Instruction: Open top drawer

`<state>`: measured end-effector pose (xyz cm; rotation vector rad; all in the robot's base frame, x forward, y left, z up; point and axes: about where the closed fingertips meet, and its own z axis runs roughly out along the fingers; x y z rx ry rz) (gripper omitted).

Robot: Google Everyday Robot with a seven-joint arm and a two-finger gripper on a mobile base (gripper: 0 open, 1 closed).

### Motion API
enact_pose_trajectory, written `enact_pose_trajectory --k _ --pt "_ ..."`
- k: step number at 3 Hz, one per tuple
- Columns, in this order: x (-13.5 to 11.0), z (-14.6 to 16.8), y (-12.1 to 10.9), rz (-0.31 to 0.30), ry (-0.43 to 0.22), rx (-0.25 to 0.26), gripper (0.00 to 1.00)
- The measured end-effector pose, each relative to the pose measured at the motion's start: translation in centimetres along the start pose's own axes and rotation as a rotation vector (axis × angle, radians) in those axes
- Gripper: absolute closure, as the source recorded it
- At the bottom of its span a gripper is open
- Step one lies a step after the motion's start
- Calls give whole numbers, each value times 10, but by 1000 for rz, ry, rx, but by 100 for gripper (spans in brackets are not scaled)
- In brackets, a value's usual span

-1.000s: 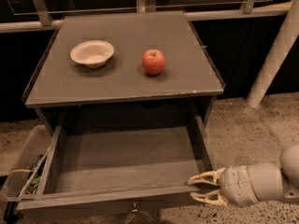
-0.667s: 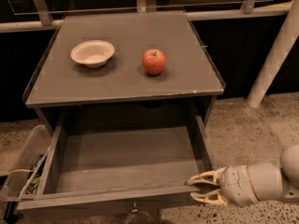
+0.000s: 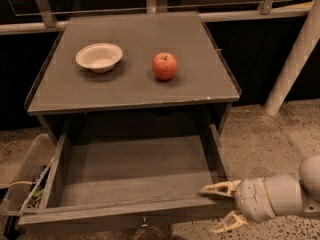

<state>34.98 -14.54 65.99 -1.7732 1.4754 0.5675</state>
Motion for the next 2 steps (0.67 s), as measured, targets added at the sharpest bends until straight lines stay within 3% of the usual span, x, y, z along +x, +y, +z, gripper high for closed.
enact_pose_trajectory --k 1,2 --pt "0 0 0 0 0 0 0" --pt "0 0 0 0 0 0 0"
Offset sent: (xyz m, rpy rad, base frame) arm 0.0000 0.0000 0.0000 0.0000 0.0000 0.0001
